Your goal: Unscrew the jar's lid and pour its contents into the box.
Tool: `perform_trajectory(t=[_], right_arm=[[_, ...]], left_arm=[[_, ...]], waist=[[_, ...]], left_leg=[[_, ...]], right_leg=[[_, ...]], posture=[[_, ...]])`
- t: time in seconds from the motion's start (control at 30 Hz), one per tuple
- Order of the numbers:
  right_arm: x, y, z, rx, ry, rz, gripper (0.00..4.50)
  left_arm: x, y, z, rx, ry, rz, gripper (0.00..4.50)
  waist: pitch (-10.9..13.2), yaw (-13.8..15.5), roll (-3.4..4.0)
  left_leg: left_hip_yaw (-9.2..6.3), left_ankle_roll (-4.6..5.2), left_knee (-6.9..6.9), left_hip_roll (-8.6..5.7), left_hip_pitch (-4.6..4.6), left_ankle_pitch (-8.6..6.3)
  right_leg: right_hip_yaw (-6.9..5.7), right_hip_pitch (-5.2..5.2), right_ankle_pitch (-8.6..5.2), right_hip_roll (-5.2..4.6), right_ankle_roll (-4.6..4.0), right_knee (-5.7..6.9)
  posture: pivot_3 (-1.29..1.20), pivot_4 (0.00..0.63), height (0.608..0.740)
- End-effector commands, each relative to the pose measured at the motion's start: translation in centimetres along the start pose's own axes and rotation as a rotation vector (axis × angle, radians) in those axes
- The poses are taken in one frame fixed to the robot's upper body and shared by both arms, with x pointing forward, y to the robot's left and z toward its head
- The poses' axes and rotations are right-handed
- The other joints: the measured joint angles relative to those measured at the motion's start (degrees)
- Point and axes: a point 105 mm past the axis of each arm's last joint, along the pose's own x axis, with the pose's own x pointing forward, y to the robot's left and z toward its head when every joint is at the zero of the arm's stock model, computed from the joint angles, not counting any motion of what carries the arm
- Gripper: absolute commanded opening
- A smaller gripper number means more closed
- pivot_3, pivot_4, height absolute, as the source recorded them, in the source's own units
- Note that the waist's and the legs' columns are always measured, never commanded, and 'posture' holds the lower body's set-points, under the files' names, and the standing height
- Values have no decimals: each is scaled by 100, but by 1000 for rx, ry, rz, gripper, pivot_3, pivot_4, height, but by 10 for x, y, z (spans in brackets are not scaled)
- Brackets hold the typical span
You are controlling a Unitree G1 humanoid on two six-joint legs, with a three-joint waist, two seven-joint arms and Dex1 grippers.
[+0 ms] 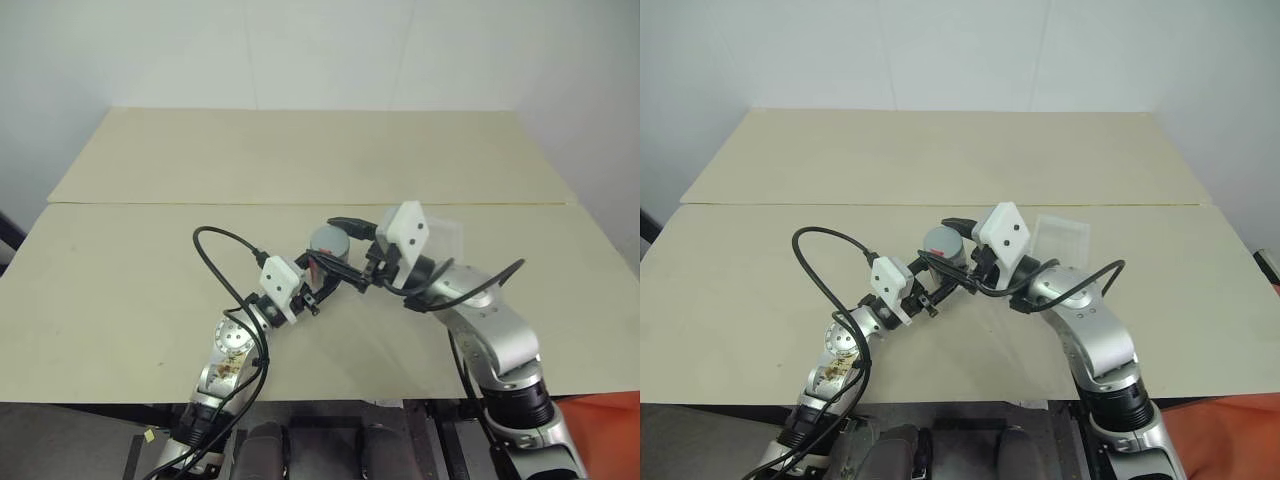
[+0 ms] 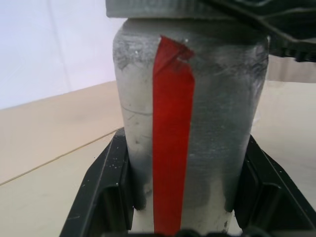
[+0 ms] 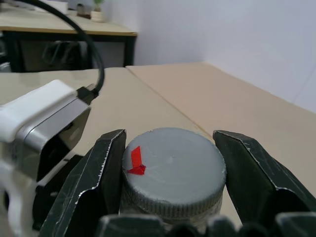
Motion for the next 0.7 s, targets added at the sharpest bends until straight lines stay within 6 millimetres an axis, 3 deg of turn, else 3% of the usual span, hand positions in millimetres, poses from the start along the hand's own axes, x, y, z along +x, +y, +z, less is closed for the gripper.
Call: perform_trajectory(t=[0.03,0.33,0.7], right_arm=[[-5,7,11,-38,-40,129,2781],[-8,5,12,-48,-33,374,2781],[-14,-21,9,10,-44,654,2781]], left_arm=[[2,-3,19,7,-78,-36,2109],[0,-12,24,-20,-107,-117,2109],[-1,-18,25,-23,-122,-150,2109]], waist=[[0,-8,0],[0,-42,0],[1,-45,1]], left_leg=[[0,0,-1,0,2,0],[-1,0,-1,1,1,0],[0,0,-1,1,2,0]], right_leg=[[0,1,0,0,0,0],[2,1,0,2,0,-2],[2,1,0,2,0,-1]], posture=[[0,150,740],[0,150,740],[0,150,740]])
